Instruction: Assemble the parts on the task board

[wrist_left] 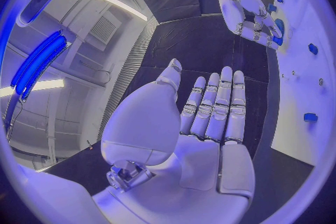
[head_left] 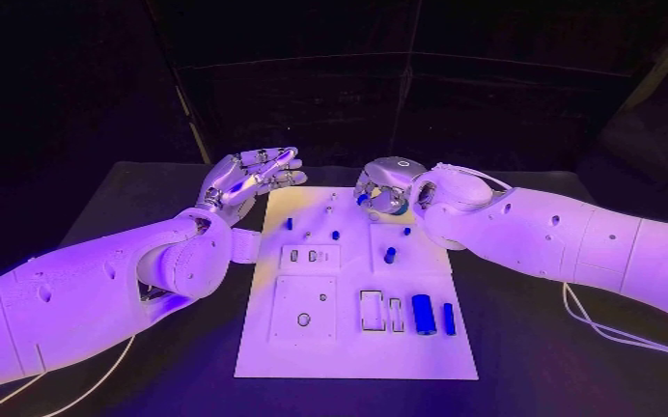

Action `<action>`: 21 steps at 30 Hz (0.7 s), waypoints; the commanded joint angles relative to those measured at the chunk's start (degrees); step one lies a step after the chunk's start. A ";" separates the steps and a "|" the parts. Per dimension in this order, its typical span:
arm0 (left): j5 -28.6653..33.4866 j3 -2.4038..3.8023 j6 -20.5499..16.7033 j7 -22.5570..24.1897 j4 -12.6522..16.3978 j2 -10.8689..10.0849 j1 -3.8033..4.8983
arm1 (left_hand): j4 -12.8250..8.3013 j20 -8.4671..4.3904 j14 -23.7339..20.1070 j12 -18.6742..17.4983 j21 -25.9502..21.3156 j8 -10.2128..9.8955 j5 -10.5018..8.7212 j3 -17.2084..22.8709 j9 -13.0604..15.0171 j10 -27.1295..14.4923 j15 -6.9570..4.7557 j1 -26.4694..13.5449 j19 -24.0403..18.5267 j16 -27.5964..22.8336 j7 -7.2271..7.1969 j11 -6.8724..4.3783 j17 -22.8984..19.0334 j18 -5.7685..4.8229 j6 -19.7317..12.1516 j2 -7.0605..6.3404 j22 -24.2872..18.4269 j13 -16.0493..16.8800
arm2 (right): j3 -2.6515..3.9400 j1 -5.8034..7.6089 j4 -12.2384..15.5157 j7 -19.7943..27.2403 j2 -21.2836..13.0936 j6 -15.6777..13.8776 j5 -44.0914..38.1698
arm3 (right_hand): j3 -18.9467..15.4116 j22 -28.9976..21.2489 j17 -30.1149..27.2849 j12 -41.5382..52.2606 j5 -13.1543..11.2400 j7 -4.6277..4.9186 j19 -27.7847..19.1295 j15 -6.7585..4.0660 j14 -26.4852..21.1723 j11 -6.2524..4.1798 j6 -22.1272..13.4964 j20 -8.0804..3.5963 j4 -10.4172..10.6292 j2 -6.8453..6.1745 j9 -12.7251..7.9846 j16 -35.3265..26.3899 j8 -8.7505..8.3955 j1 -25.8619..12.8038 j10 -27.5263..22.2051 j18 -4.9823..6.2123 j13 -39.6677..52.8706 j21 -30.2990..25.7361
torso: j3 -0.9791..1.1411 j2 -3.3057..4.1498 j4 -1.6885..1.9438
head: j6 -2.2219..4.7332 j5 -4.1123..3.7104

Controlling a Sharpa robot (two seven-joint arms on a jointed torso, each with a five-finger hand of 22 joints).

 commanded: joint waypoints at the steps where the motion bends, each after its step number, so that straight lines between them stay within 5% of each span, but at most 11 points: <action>1: -0.19 0.05 0.23 0.08 0.01 0.05 0.12 | -0.27 0.06 0.47 -0.33 -0.18 -0.42 0.02 -0.20 -0.10 0.20 -0.09 0.04 0.42 -0.13 2.23 0.04 -0.08 0.43 0.13 0.74 -0.09 -0.06 | 0.06 0.13 -1.11 -0.36 1.17 -4.04 0.66 | 0.35 0.11 -0.07 -0.37 -0.19 0.12 -0.50 -0.07 0.97 -0.84 0.30 0.06 0.14 -0.51 -0.04 0.30 -0.09 -0.16 1.35 -0.69 -0.13 0.23 | -0.03 0.05 0.09 | -0.11 0.00; 7: -0.19 0.05 -0.03 -0.08 0.02 0.20 0.14 | -0.48 0.06 0.51 -0.54 -0.26 -0.61 0.01 -0.41 -0.14 -0.03 -0.06 0.07 0.51 -0.22 2.33 0.12 -0.13 0.41 -0.08 0.88 -0.17 -0.09 | 0.07 0.14 -3.84 -0.11 3.80 -4.44 0.94 | 0.74 0.19 -0.07 -0.46 0.04 0.12 -0.55 -0.06 0.97 -0.84 0.25 0.08 0.63 -1.21 -0.04 0.43 -0.13 -0.86 1.35 -0.69 -0.12 0.36 | 0.02 0.06 -0.05 | -0.16 0.52; 17: -0.19 0.05 -0.34 0.07 0.08 0.50 0.23 | -0.61 0.07 0.49 -0.62 -0.33 -0.69 0.01 -0.49 -0.15 -0.11 -0.04 0.13 0.51 -0.27 2.34 0.14 -0.16 0.39 -0.16 0.94 -0.22 -0.10 | 0.07 0.14 -8.87 0.98 7.93 -4.02 1.53 | 0.96 0.19 -0.07 -0.56 0.79 0.12 -0.61 -0.04 0.96 -0.83 0.16 0.11 1.18 -2.08 -0.04 0.56 -0.15 -1.51 1.28 -0.69 -0.12 0.44 | -0.05 0.15 0.18 | 0.25 0.42; 21: -0.19 0.06 -0.42 0.16 0.25 0.46 0.42 | -0.62 0.07 0.49 -0.63 -0.33 -0.69 0.01 -0.49 -0.15 -0.12 -0.04 0.13 0.51 -0.27 2.34 0.14 -0.16 0.39 -0.17 0.94 -0.22 -0.10 | 0.07 0.13 -10.11 1.25 9.10 -3.41 1.71 | 0.97 0.23 -0.04 -0.57 0.81 0.12 -0.60 -0.04 0.96 -0.83 0.15 0.12 1.20 -2.10 -0.04 0.58 -0.15 -1.52 1.27 -0.70 -0.12 0.46 | -0.03 0.28 -0.06 | 0.73 0.10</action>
